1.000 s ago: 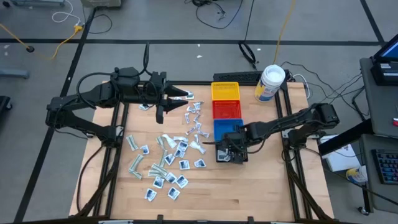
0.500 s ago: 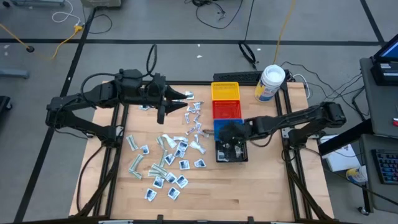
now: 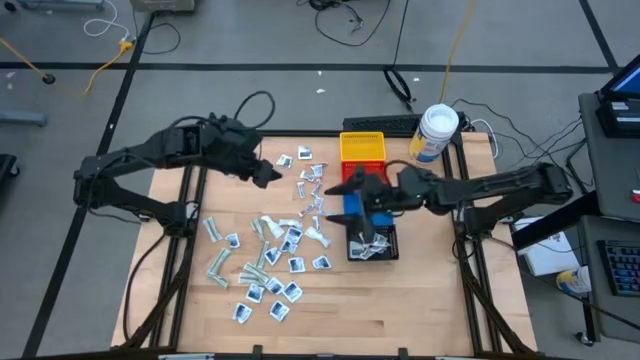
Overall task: Pick & Place First Aid Supplies
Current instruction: Put the black towelette pack into the black bin
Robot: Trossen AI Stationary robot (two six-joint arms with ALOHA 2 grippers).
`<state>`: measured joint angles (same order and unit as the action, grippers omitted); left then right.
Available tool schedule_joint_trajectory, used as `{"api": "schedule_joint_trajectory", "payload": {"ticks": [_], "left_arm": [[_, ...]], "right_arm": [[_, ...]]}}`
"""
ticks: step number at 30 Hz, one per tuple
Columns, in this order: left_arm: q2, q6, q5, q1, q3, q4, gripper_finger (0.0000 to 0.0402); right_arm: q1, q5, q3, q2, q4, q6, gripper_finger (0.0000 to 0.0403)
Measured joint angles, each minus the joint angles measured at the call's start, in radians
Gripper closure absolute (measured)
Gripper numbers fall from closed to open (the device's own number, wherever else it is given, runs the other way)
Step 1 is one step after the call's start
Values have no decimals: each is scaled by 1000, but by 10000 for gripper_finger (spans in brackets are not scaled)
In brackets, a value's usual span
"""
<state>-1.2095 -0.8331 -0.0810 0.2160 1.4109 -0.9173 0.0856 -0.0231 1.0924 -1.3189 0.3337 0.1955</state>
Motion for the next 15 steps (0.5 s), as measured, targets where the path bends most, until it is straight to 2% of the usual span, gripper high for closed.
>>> {"api": "schedule_joint_trajectory", "payload": {"ticks": [4, 7, 10, 15], "left_arm": [[0, -181, -55, 37, 0, -279, 234], [-17, -189, -38, 97, 0, -511, 234], [-46, -116, -7, 206, -2, -637, 233], [-112, 107, -5, 421, -1, -637, 229]], "right_arm": [[0, -3, 0, 14, 47, -18, 100], [0, -4, 0, 21, 50, -26, 100], [0, -6, 0, 32, 49, -29, 100], [-6, -8, 0, 39, 50, -70, 100]]}}
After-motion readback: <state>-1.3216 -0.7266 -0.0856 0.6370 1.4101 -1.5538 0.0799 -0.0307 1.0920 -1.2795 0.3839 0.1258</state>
